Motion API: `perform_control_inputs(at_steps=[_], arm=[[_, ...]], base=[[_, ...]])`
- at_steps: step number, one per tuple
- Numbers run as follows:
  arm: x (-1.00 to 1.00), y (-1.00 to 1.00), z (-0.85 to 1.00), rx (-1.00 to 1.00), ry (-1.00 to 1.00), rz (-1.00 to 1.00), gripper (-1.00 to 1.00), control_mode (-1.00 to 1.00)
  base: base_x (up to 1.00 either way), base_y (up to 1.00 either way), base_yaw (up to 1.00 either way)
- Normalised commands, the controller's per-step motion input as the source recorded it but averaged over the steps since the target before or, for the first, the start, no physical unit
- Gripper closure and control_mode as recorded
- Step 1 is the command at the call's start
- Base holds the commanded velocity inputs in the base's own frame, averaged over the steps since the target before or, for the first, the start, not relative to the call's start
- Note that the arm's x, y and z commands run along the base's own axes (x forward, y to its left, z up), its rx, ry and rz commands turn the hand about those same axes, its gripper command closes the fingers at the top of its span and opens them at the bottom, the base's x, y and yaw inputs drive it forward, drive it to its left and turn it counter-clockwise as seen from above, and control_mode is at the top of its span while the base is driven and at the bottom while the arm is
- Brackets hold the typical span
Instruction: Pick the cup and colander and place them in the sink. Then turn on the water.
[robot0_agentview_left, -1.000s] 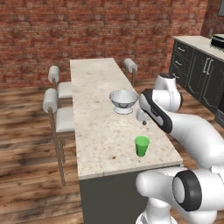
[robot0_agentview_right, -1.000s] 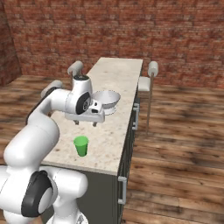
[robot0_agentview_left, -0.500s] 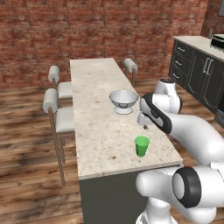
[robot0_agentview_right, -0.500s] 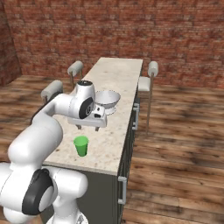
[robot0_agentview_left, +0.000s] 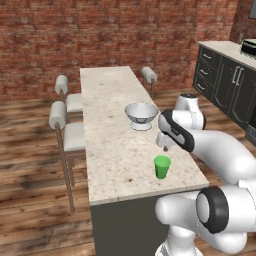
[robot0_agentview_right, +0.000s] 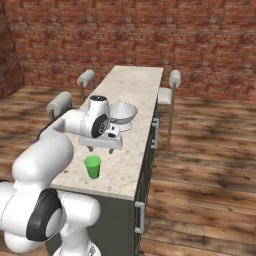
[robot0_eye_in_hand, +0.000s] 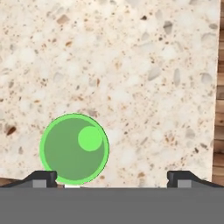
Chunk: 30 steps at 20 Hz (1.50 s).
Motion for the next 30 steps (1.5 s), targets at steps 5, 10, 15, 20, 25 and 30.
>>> perform_control_inputs(at_steps=[5,10,15,20,25,30], arm=[[0.0,0.0,-0.18,0.0,0.09,0.0,-1.0,-1.0],[0.0,0.0,-0.21,0.0,0.09,0.0,-1.0,-1.0],[0.0,0.07,-0.15,0.0,0.08,0.0,-1.0,-1.0],[0.0,0.09,-0.07,0.0,0.06,0.0,-1.0,-1.0],[0.01,0.06,-0.09,0.0,0.06,0.0,-1.0,-1.0],[0.06,0.0,-0.06,0.0,0.01,0.0,-1.0,-1.0]], base=[[0.0,0.0,0.0],[0.0,0.0,0.0],[0.0,0.0,0.0],[0.0,0.0,0.0],[0.0,0.0,0.0],[0.0,0.0,0.0]])
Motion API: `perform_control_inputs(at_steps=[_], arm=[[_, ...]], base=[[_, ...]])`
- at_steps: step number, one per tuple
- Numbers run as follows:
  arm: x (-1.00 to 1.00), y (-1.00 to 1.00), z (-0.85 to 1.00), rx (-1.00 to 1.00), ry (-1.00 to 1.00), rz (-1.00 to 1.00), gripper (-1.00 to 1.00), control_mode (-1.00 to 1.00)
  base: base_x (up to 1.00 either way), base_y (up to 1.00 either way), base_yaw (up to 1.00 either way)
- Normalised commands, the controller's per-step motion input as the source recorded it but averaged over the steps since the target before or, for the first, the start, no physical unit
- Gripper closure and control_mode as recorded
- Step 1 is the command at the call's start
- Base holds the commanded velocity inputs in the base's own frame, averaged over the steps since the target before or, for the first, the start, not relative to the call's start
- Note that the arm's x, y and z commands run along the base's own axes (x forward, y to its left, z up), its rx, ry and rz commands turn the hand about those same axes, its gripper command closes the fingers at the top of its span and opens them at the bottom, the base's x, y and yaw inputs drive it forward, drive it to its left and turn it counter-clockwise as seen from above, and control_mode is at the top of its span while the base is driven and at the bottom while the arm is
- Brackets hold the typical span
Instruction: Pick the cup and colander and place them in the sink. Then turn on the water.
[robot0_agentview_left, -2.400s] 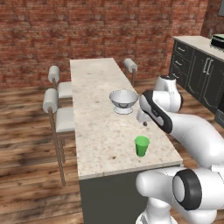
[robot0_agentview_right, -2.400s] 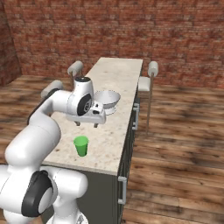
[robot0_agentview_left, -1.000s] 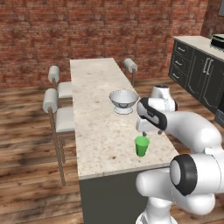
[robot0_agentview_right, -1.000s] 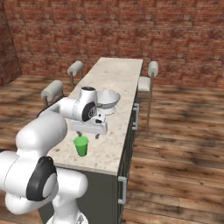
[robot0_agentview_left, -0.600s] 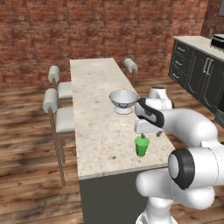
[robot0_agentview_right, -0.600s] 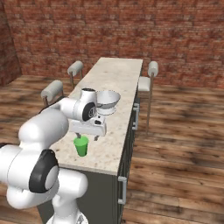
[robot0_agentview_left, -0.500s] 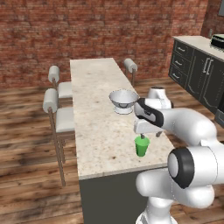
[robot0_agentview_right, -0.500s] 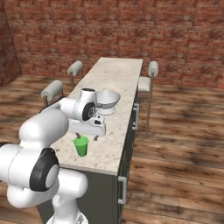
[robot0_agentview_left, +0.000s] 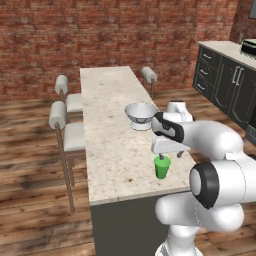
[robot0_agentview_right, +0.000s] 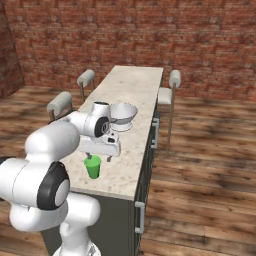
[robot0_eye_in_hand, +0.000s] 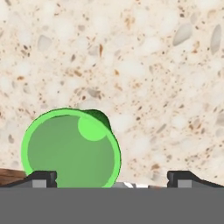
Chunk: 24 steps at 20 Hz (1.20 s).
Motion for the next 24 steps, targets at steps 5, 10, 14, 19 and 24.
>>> perform_control_inputs(at_steps=[5,10,14,19,24], arm=[[0.11,0.0,-0.1,0.0,0.0,0.0,-1.0,-1.0],[0.15,0.0,-0.15,0.0,0.01,0.0,-1.0,-1.0],[0.11,0.0,-0.16,0.0,0.01,0.0,-1.0,-1.0],[0.11,0.0,-0.14,0.0,0.03,0.0,-1.0,-1.0],[0.06,0.0,-0.13,0.0,0.03,0.01,-1.0,-1.0]], base=[[0.0,0.0,0.0],[0.0,0.0,0.0],[0.0,0.0,0.0],[0.0,0.0,0.0],[0.0,0.0,0.0]])
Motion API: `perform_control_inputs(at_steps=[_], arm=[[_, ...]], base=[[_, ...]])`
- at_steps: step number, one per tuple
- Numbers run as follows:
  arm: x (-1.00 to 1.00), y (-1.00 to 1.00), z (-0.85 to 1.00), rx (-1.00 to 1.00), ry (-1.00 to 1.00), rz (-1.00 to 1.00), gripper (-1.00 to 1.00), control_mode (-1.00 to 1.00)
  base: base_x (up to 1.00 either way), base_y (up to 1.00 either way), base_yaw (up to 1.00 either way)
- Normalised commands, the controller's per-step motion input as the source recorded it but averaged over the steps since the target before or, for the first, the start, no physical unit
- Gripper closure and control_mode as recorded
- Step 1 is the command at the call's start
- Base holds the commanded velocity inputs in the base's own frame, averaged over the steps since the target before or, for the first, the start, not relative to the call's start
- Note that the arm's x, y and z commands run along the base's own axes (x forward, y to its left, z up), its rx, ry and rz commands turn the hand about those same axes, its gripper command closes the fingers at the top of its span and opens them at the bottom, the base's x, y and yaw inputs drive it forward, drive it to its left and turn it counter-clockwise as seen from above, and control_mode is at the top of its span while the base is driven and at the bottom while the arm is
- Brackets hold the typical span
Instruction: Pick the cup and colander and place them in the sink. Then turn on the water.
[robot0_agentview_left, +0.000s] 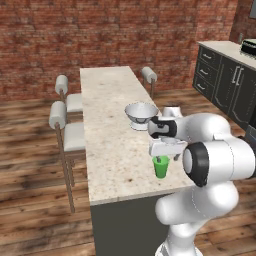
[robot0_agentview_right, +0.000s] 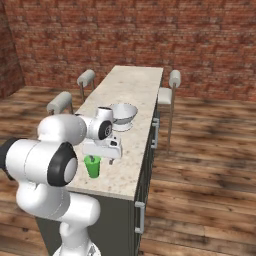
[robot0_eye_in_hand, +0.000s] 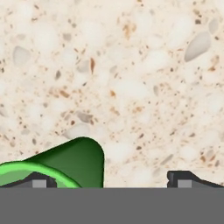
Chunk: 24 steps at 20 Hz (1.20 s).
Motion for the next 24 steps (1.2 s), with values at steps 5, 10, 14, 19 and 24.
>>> perform_control_inputs(at_steps=[5,10,14,19,24], arm=[[0.0,0.0,-0.07,0.0,0.04,0.01,-1.0,-1.0],[0.0,0.0,-0.01,0.0,0.04,0.0,-1.0,-1.0],[0.0,0.0,0.0,0.0,0.04,0.0,-1.0,-1.0],[0.0,0.0,0.0,0.0,0.01,0.0,1.0,-1.0],[0.0,0.0,0.0,0.0,0.0,0.0,1.0,-1.0]], base=[[0.0,0.0,0.0],[0.0,0.0,0.0],[0.0,0.0,0.0],[0.0,0.0,0.0],[0.0,0.0,0.0]])
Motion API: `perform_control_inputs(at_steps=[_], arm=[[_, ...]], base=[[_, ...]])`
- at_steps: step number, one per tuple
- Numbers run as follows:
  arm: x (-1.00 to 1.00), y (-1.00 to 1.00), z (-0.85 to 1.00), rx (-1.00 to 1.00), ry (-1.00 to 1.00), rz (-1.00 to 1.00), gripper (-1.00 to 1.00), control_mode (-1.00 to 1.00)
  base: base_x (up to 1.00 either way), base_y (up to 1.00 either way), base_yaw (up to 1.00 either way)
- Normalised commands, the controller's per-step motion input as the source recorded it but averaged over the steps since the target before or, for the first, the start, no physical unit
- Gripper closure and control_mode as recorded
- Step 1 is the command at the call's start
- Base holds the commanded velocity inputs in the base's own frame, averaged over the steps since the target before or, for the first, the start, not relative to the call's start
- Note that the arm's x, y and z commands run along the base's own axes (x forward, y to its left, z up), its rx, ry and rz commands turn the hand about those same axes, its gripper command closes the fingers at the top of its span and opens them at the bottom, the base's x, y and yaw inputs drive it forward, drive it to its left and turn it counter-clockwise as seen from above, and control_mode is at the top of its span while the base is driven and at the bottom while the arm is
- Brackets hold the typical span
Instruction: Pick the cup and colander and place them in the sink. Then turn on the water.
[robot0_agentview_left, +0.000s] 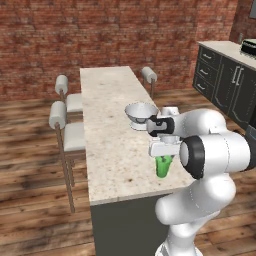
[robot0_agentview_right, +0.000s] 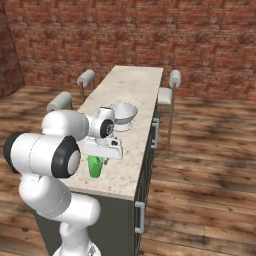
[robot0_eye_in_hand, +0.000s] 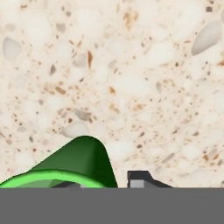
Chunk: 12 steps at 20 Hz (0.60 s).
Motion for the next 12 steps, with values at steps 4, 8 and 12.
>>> perform_control_inputs(at_steps=[4,8,12], arm=[[0.0,0.0,0.0,0.0,0.0,0.0,1.0,-1.0],[0.0,0.0,0.0,0.0,0.0,0.0,1.0,-1.0],[-0.07,0.0,0.18,0.0,0.0,0.0,1.0,-1.0]], base=[[0.0,0.0,0.0],[0.0,0.0,0.0],[0.0,0.0,0.0]])
